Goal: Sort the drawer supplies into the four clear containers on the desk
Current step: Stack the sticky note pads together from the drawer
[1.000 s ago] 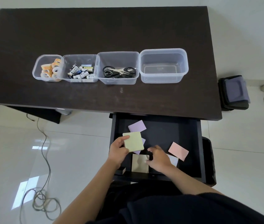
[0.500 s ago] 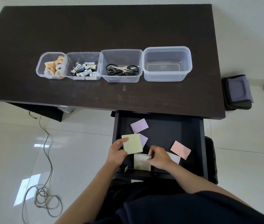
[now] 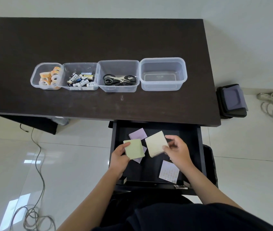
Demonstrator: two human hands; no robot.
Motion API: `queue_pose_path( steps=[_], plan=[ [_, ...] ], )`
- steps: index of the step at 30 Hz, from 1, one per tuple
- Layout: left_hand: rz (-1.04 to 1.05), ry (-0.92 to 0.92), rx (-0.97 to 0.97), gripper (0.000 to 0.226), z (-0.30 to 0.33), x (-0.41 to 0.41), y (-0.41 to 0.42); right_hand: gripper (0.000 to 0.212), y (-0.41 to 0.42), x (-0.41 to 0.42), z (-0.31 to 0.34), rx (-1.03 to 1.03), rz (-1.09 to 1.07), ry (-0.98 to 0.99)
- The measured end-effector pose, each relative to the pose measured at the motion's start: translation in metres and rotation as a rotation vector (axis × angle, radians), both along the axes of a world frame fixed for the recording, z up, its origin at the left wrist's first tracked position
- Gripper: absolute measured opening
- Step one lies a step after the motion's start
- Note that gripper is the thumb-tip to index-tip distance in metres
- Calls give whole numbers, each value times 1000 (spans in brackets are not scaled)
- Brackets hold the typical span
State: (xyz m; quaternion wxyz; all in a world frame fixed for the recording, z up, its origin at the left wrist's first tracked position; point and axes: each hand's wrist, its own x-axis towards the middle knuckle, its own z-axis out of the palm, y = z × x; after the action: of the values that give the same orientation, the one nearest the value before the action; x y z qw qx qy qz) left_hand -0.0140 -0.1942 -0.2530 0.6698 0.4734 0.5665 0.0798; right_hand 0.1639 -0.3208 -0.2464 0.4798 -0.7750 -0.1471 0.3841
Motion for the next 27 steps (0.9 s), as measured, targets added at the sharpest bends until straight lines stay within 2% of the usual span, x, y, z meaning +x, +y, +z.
queue_pose_path(
  steps=[4,8,14,24,27],
  plan=[
    [-43,-45,-18,64,8,12,-1,37,14,-8,4,55,-30,104],
    [-52,-105,-40,73,10,23,1,37,26,-16,-4,-30,84,59],
    [-25,-144,-60,74,14,29,7,34,33,-11,-5,-115,87,26],
    [-120,-164,-84,80,18,32,12,34,26,-15,-9,-6,24,246],
    [-99,-168,-134,71,21,32,12,34,25,-19,-8,10,22,258]
  ],
)
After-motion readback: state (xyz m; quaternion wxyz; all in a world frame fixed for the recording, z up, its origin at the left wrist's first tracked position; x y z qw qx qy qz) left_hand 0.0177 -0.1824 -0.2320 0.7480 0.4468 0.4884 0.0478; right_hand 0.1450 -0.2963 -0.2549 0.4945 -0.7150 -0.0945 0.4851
